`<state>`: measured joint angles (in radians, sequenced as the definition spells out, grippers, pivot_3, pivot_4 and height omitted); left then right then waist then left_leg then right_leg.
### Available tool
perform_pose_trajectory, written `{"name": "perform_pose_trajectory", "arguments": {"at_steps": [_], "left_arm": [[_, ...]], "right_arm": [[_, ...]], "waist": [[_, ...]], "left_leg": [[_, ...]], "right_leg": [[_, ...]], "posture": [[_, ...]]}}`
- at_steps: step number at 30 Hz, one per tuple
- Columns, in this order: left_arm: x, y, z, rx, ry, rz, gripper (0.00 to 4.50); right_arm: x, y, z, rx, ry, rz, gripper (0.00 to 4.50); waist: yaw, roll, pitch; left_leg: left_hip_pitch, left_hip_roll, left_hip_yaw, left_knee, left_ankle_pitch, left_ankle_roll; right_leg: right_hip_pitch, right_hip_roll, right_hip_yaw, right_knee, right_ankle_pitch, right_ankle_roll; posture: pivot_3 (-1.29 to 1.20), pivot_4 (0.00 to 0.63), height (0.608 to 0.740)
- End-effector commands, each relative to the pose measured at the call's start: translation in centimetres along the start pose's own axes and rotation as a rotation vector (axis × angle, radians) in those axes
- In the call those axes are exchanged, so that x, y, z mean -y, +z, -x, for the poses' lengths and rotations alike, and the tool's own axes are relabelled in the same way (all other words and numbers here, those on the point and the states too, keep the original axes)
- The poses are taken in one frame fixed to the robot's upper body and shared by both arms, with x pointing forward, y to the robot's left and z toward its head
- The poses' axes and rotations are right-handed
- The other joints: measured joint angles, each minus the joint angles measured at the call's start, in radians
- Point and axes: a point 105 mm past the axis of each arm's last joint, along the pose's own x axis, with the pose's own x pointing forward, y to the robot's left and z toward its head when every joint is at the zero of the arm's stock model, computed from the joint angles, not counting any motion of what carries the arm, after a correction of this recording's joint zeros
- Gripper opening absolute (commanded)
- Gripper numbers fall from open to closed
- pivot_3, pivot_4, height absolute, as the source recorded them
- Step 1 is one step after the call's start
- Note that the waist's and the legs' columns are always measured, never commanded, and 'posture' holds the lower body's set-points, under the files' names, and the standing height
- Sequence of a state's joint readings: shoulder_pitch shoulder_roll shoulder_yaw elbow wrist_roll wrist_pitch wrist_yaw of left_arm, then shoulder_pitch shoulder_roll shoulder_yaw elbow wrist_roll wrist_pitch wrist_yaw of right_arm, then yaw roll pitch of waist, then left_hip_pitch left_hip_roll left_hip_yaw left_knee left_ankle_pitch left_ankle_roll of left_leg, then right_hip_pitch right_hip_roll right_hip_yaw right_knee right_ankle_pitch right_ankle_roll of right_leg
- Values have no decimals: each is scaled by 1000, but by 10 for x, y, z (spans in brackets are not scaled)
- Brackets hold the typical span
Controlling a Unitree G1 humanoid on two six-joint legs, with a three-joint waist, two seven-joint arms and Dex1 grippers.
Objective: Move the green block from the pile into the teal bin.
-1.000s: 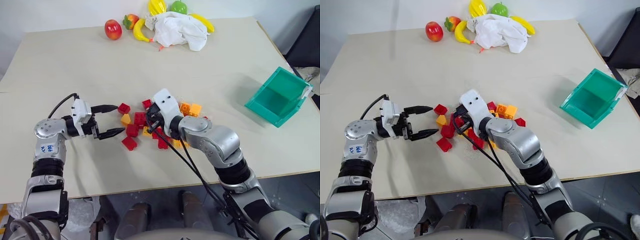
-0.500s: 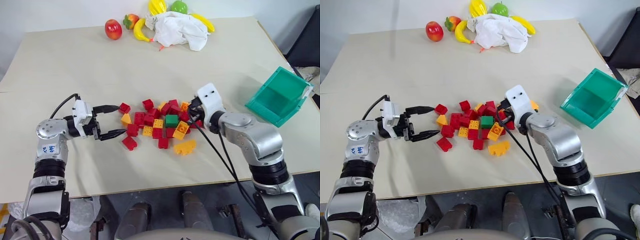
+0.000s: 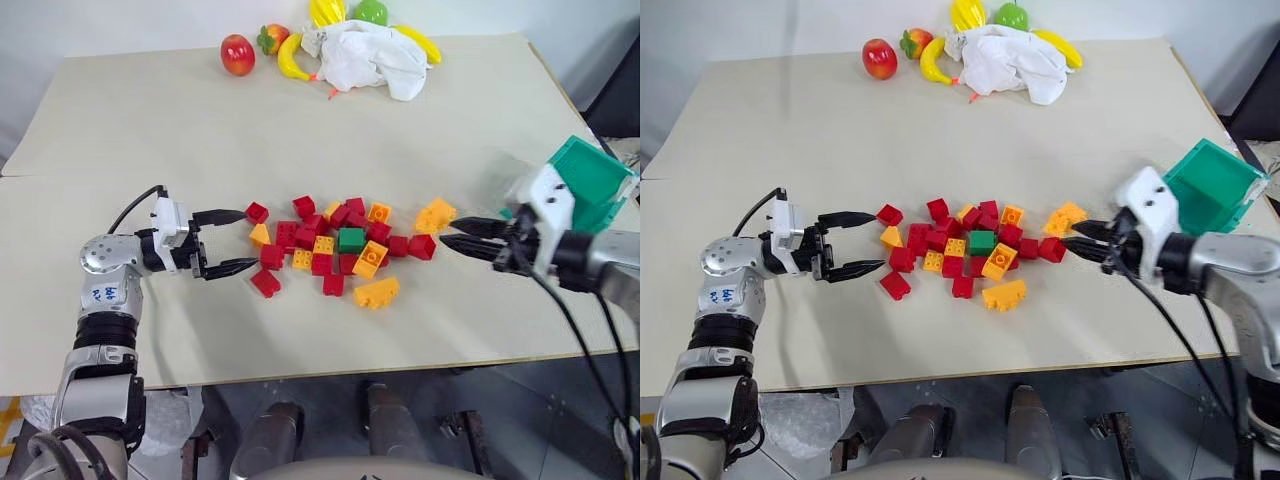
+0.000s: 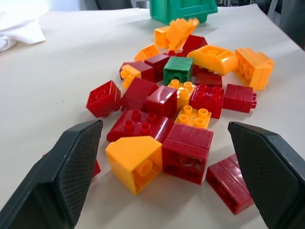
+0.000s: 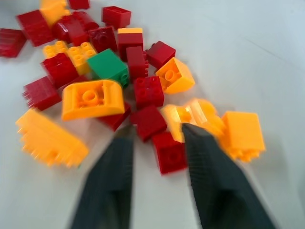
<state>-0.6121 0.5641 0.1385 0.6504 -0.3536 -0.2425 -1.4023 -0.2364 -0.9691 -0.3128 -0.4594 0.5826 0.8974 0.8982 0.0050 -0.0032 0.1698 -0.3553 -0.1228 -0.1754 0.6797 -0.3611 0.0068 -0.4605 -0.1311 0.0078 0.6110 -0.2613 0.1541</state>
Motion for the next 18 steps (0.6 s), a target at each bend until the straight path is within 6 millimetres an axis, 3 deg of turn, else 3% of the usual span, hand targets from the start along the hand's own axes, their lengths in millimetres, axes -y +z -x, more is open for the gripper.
{"name": "perform_pose_trajectory", "arguments": {"at_steps": [1,5,6,10,18], "left_arm": [[-2,7,3,25,-7,-25,4500],[-3,6,4,24,-9,-24,4500],[-3,5,4,25,-9,-24,4500],[-4,6,2,32,-7,-26,4500],[-6,7,-5,47,-2,-43,4500]], "right_arm": [[3,3,23,-21,-6,40,2885],[-4,3,30,-67,12,19,4290],[-5,5,30,-66,14,17,4463],[-11,11,20,-72,17,19,4463],[-32,29,-70,-105,77,-91,4463]], "waist": [[5,0,0],[7,0,0],[7,0,0],[13,0,0],[16,-1,0]], "left_leg": [[0,0,0,1,0,0],[0,0,3,2,0,0],[0,1,3,2,0,0],[0,1,4,2,0,0],[0,5,8,3,0,-1]], "right_leg": [[0,0,0,0,0,0],[0,0,1,1,2,0],[0,0,1,1,2,0],[0,0,1,0,3,0],[-2,1,0,-1,6,-3]], "posture": [[0,150,740],[0,150,740],[0,150,740],[0,150,740],[0,150,740]]}}
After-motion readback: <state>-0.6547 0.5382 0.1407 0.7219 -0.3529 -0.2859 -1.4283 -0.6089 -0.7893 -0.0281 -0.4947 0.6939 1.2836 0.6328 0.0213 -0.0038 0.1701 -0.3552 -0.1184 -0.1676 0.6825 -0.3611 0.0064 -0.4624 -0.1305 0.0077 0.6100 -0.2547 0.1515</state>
